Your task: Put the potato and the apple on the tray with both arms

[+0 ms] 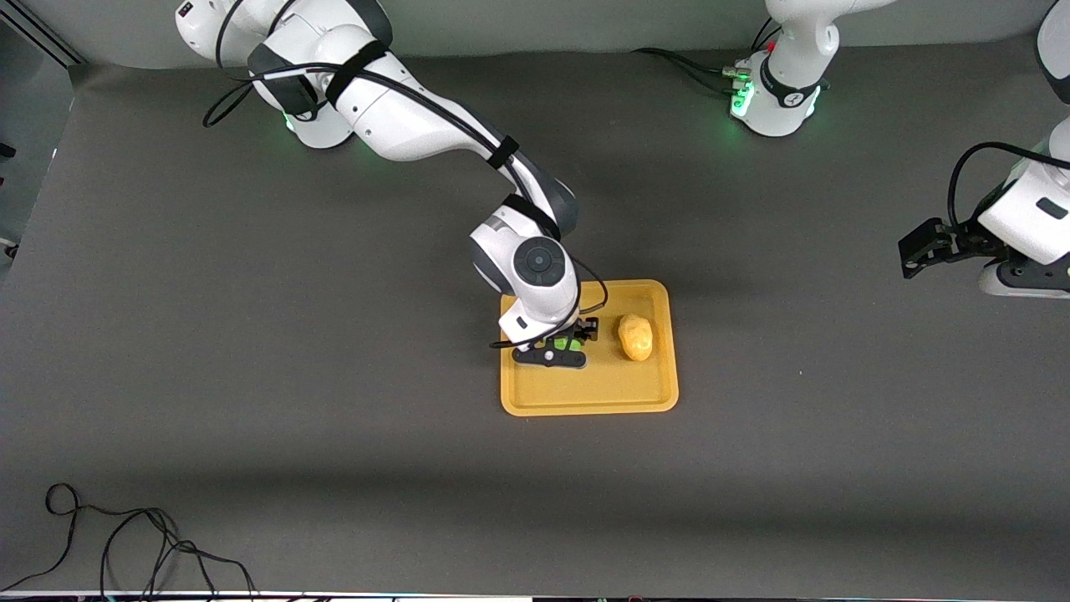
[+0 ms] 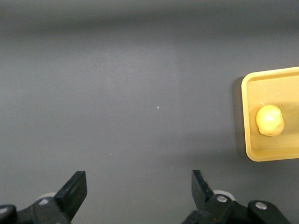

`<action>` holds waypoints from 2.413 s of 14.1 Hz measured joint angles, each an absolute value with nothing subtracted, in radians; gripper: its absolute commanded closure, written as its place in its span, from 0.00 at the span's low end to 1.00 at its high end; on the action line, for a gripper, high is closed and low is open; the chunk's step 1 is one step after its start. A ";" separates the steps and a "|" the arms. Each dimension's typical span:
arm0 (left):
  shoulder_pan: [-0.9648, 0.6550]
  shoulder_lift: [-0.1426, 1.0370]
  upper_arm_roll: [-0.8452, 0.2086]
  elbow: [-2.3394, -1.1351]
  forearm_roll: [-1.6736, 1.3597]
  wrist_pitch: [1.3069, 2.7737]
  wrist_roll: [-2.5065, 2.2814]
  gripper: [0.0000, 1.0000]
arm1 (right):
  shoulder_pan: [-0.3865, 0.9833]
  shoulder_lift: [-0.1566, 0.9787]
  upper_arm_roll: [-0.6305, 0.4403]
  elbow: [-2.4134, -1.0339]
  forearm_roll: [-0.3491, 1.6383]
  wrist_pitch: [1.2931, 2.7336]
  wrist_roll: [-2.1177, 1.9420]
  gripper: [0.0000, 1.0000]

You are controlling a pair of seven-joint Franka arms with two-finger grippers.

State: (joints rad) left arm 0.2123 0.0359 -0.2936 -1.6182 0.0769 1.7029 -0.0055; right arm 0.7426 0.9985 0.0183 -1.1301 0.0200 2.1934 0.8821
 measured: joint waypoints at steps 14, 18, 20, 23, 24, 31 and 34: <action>0.278 0.027 -0.287 -1.628 -0.008 1.693 0.082 0.00 | 0.738 1.016 0.022 -1.130 0.020 2.252 0.901 0.03; 0.277 0.027 -0.292 -1.628 -0.008 1.691 0.080 0.00 | 0.744 1.021 0.022 -1.129 0.020 2.256 0.901 0.00; 0.277 0.027 -0.292 -1.628 -0.008 1.691 0.079 0.00 | 0.745 1.020 0.023 -1.118 0.020 2.256 0.902 0.00; 0.277 0.027 -0.293 -1.628 -0.009 1.691 0.067 0.00 | 0.742 0.995 0.022 -1.101 0.020 2.235 0.902 0.00; 0.277 0.027 -0.293 -1.628 -0.011 1.691 0.065 0.00 | 0.739 0.977 0.021 -1.096 0.020 2.209 0.902 0.00; 0.272 0.020 -0.303 -1.621 -0.016 1.691 0.065 0.00 | 0.588 0.636 0.014 -1.210 0.040 1.954 0.807 0.00; 0.271 0.019 -0.310 -1.616 -0.017 1.691 0.065 0.00 | 0.484 0.437 -0.003 -1.409 0.050 1.936 0.635 0.00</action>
